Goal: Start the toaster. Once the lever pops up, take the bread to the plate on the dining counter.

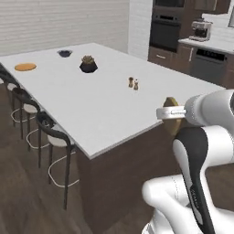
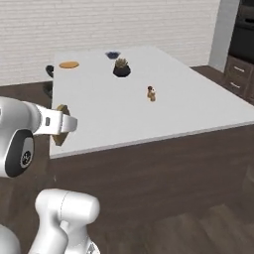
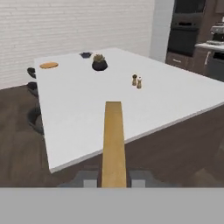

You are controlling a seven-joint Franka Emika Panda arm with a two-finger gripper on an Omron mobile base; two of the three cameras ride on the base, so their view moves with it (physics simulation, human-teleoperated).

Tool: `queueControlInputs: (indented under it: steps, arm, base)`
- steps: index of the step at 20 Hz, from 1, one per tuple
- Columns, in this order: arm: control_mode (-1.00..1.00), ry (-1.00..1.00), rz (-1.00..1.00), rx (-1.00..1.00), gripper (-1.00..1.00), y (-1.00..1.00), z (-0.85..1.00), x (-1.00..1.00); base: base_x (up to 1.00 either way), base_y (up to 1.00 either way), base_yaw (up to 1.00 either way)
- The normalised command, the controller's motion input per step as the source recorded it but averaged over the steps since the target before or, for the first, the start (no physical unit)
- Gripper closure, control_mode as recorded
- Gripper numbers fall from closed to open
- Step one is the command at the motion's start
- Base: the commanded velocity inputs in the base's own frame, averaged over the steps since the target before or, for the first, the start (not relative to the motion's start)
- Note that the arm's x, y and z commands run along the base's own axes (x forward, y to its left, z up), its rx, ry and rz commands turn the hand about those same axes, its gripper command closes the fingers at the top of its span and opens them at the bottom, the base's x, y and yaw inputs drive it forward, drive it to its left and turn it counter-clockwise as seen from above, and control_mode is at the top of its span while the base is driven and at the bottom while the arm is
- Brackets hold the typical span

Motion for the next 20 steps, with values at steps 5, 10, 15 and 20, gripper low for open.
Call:
queueControlInputs:
  steps: [5,10,15,20]
  arm:
    - [1.0,0.0,0.0,0.0,1.0,0.0,0.0,0.0]
    - [1.0,0.0,0.0,0.0,1.0,0.0,0.0,0.0]
    - [1.0,0.0,0.0,0.0,1.0,0.0,0.0,0.0]
    - [1.0,0.0,0.0,0.0,1.0,0.0,0.0,0.0]
  base:
    - [0.51,1.0,0.23]
    - [0.55,1.0,-0.11]
    - [0.31,1.0,-0.23]
    - [0.25,1.0,-0.32]
